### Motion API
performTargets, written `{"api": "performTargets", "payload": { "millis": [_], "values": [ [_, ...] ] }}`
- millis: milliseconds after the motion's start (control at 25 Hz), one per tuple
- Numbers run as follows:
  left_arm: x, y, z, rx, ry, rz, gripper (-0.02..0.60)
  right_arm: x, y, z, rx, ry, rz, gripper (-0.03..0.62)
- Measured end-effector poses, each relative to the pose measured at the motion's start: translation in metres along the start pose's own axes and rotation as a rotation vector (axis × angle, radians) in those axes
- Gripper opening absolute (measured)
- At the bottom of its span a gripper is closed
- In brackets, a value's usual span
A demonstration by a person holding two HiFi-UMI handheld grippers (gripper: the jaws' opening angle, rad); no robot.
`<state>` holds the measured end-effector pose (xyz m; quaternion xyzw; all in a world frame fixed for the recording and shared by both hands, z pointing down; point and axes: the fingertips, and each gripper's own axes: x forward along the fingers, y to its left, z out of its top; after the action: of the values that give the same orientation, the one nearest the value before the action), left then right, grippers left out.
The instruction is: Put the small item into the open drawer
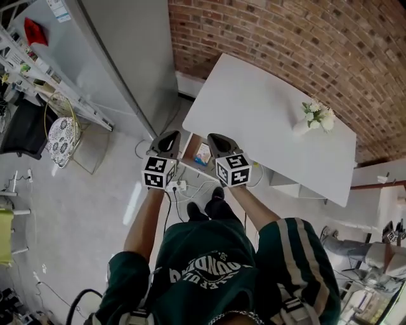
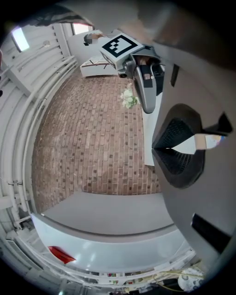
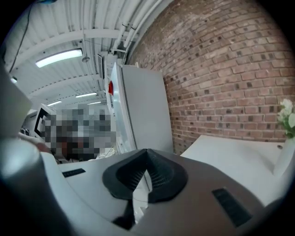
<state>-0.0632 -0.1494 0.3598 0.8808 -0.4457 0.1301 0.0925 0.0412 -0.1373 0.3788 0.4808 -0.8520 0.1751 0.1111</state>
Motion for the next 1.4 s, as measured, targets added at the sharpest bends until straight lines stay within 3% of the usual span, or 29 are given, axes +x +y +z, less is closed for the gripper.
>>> {"api": "performTargets", "payload": {
  "millis": [240, 440, 1400],
  "values": [
    [-0.014, 0.018, 0.060, 0.084, -0.108, 0.025, 0.015, -0.013, 0.002, 0.073, -0.058, -0.160, -0.031, 0.025],
    [-0.023, 0.020, 0.079, 0.106, -0.142, 0.032, 0.015, -0.018, 0.000, 0.102, -0.073, -0.198, -0.047, 0.025],
    [-0.021, 0.008, 0.064, 0.076, -0.130, 0.015, 0.015, -0.023, 0.009, 0.086, -0.083, -0.174, -0.035, 0.025]
  ]
}}
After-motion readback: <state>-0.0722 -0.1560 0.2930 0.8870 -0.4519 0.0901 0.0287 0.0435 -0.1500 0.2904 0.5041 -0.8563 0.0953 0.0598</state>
